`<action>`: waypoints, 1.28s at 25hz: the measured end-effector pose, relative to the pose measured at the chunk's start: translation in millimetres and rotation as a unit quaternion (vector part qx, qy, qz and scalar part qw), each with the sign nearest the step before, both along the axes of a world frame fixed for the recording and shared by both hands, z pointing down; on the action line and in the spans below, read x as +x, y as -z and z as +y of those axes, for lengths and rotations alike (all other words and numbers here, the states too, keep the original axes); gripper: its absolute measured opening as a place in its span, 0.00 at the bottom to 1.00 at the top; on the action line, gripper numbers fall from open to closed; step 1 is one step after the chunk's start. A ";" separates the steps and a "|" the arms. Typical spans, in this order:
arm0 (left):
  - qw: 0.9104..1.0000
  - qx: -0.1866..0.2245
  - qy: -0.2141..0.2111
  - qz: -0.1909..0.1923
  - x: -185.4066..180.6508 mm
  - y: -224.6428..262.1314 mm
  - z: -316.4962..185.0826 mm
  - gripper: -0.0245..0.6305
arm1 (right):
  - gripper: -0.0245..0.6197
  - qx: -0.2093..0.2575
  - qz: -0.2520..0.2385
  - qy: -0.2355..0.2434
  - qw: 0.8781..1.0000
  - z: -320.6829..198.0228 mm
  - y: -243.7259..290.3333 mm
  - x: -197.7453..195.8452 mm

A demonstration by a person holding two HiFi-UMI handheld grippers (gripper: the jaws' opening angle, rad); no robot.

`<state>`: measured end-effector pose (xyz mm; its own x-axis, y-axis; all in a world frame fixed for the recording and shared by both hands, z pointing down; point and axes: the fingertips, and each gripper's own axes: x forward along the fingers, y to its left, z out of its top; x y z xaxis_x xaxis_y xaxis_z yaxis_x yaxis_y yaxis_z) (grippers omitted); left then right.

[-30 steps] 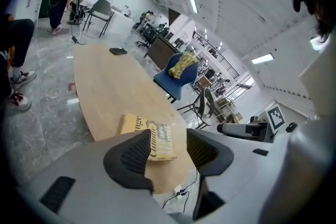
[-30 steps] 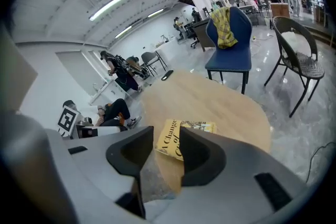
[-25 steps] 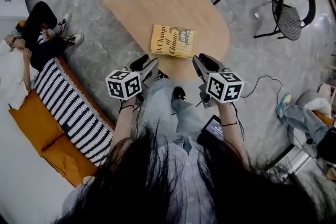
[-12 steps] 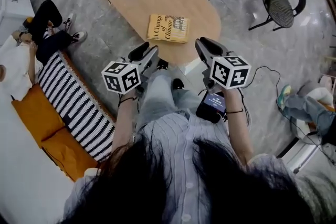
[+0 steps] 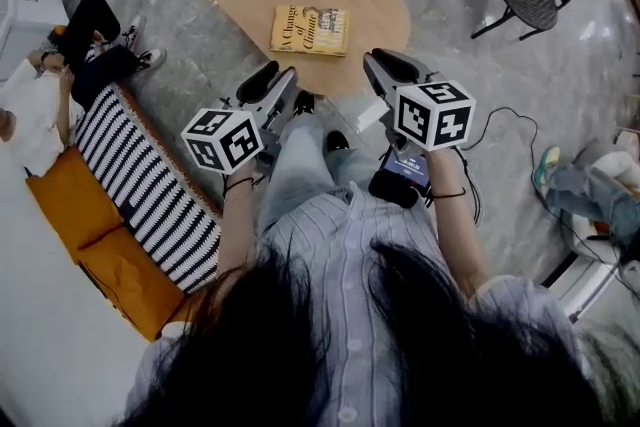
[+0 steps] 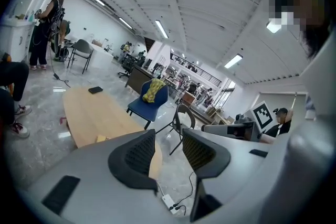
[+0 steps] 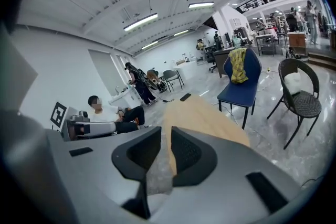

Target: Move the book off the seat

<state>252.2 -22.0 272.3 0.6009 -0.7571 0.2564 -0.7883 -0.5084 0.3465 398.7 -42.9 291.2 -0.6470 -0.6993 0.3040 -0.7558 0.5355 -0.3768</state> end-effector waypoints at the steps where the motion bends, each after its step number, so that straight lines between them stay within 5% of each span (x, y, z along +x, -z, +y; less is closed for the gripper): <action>1: 1.000 0.001 0.005 -0.007 -1.2 -0.2 5.2 0.30 | 0.15 0.000 0.000 0.004 1.000 2.6 -1.9 -2.1; 14: 0.999 0.002 0.030 -0.037 -23.2 1.1 50.8 0.30 | 0.15 0.010 0.021 0.082 0.996 31.7 -8.0 -64.4; 32: 0.997 0.006 -0.050 -0.052 -111.0 -21.1 124.6 0.30 | 0.15 0.026 0.030 0.042 0.998 128.5 -25.8 -172.7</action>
